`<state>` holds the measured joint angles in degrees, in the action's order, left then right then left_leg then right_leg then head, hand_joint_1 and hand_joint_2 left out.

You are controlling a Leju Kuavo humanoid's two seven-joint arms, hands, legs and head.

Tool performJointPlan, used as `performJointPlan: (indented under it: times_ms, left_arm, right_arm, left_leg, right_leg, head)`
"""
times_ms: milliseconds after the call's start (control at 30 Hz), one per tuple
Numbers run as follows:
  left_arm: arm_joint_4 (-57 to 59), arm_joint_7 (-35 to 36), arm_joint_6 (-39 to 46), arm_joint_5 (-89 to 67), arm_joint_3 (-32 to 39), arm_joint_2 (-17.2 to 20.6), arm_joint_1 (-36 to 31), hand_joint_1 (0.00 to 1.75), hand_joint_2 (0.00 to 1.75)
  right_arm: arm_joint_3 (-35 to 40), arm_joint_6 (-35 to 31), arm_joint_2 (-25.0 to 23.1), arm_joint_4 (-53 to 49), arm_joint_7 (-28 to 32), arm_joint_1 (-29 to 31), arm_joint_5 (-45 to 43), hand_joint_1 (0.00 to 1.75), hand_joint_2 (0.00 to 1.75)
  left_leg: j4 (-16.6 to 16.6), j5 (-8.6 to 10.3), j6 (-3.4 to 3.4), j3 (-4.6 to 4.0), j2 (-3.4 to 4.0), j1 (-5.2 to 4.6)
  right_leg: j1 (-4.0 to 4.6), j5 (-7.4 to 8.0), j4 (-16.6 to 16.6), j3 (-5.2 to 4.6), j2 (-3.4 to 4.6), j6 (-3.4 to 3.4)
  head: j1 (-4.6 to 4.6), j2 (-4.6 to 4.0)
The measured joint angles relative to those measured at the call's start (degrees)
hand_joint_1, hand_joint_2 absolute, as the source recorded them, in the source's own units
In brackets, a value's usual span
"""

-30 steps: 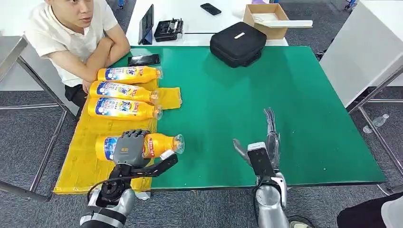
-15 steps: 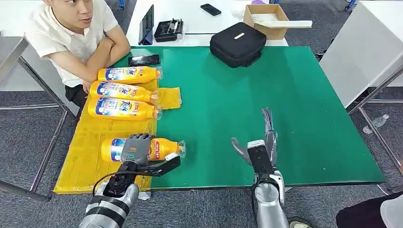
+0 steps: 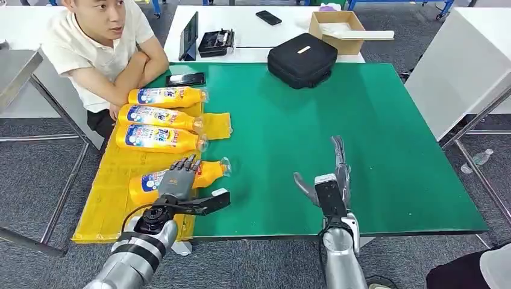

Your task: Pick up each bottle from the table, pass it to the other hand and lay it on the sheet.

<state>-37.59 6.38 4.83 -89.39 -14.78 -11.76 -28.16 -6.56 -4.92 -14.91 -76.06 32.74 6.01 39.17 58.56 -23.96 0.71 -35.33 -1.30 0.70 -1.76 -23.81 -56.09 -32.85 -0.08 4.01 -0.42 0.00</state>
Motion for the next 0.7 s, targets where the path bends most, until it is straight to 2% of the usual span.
performJointPlan:
  times_ms: [167, 433, 533, 700]
  left_arm:
    - [1.1, -1.7, -0.2, 0.0, 0.0, 0.1, -0.7, 0.0, 1.75]
    - [-0.8, -3.2, 4.8, 0.0, -0.6, -0.2, 0.6, 0.0, 1.75]
    - [-6.9, -5.4, 9.3, 0.1, -0.4, -1.0, 4.7, 0.0, 1.75]
    - [-21.6, -9.6, 10.9, 1.6, -0.9, -3.4, 13.1, 0.0, 1.75]
  right_arm:
    - [-0.2, -0.2, 0.4, 0.9, 0.5, 0.1, -0.1, 0.0, 1.75]
    - [-0.7, -0.7, 0.5, 1.4, 0.6, 0.0, 0.3, 0.0, 1.75]
    - [-0.9, -1.3, 0.4, 1.1, 0.4, -0.6, 0.8, 0.0, 1.75]
    - [-1.2, -1.4, 0.2, -1.2, -0.7, -2.9, 1.9, 0.0, 1.75]
  left_leg:
    - [0.0, 0.03, 0.0, 0.13, -0.01, 0.0]
    - [0.0, 0.04, 0.0, 0.1, 0.01, -0.02]
    - [0.0, 0.07, 0.03, -0.09, 0.01, -0.02]
    - [0.0, 0.05, 0.03, -0.57, 0.07, -0.03]
  right_leg:
    - [0.0, -0.01, 0.0, 0.15, 0.0, 0.0]
    - [-0.01, 0.0, 0.0, 0.08, 0.01, 0.01]
    - [-0.01, 0.01, 0.0, -0.12, 0.01, 0.02]
    - [-0.03, 0.03, 0.0, -0.58, 0.03, 0.06]
  head:
    - [0.02, 0.0]
    - [0.0, 0.0]
    - [0.0, 0.0]
    - [0.02, 0.0]
